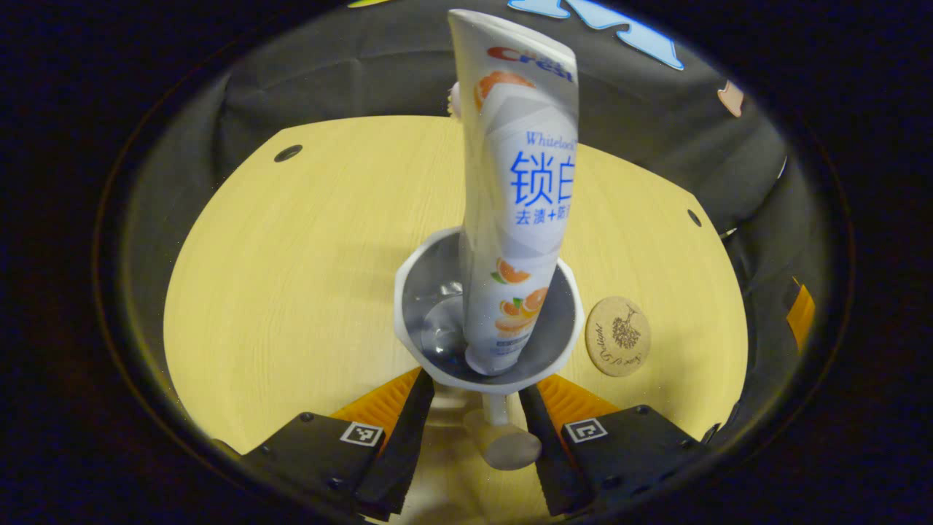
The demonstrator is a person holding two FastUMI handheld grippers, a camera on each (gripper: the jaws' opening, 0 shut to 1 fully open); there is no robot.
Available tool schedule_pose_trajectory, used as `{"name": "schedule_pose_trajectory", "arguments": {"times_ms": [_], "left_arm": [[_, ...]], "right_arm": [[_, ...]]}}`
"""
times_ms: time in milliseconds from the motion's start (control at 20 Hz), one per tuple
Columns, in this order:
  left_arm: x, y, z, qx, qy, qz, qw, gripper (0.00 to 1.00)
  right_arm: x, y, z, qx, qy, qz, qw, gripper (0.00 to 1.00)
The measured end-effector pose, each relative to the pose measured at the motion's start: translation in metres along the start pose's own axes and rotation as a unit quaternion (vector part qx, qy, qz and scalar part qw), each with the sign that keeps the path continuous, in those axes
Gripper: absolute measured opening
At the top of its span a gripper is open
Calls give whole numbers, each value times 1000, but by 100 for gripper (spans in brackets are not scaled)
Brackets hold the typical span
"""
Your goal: Put the toothbrush and toothpaste on the desktop into the cup, then pick up the cup and place it on the coaster on the desktop.
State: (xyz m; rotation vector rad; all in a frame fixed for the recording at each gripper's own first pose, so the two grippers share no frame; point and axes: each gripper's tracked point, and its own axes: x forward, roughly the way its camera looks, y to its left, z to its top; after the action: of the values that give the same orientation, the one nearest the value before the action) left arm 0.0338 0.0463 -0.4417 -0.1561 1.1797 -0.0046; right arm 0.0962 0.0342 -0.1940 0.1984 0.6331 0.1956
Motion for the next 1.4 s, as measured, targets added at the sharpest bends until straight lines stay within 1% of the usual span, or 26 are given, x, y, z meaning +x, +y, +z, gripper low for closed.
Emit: {"name": "schedule_pose_trajectory", "arguments": {"times_ms": [50, 100, 250, 350, 400, 450, 500, 750, 800, 850, 900, 1050, 1150, 1200, 1400], "left_arm": [[0, -2, -2, 1, 4, 4, 1000, 78], [1, -4, -4, -1, 8, 1, 1000, 70], [7, -2, -12, 3, 18, 24, 1000, 50], [7, 0, -11, 19, 7, 30, 999, 46], [7, -1, -12, 27, 8, 35, 999, 41], [6, -1, -12, 32, 2, 36, 999, 42], [5, -2, -12, 36, 3, 37, 999, 34], [5, -2, -9, 51, -11, 35, 998, 32], [4, -4, -9, 55, -15, 34, 998, 37], [3, -9, -6, 61, -21, 32, 997, 38], [1, -18, -4, 66, -26, 28, 997, 32], [-3, -44, -3, 88, -36, 14, 995, 32], [-4, -68, -4, 102, -35, -3, 994, 32], [-3, -80, -6, 107, -34, -10, 994, 38], [1, -122, -11, 127, -28, -34, 991, 37]], "right_arm": [[-1, -3, -1, 5, 2, -2, 1000, 83], [-2, -7, -3, 10, 5, -4, 1000, 83], [-4, -10, -6, 19, 10, -7, 1000, 83], [-5, -13, -7, 19, 13, -8, 1000, 83], [-5, -14, -6, 20, 14, -9, 1000, 83], [-6, -15, -7, 22, 15, -8, 1000, 83], [-6, -16, -8, 25, 16, -7, 1000, 83], [-11, -27, -10, 29, 15, -10, 999, 82], [-12, -29, -10, 29, 14, -11, 999, 82], [-13, -31, -10, 30, 14, -13, 999, 82], [-14, -34, -11, 31, 14, -14, 999, 82], [-18, -42, -13, 36, 13, -18, 999, 83], [-23, -46, -14, 38, 10, -21, 999, 83], [-23, -49, -11, 39, 9, -23, 999, 83], [-32, -66, -11, 45, 4, -35, 998, 83]]}}
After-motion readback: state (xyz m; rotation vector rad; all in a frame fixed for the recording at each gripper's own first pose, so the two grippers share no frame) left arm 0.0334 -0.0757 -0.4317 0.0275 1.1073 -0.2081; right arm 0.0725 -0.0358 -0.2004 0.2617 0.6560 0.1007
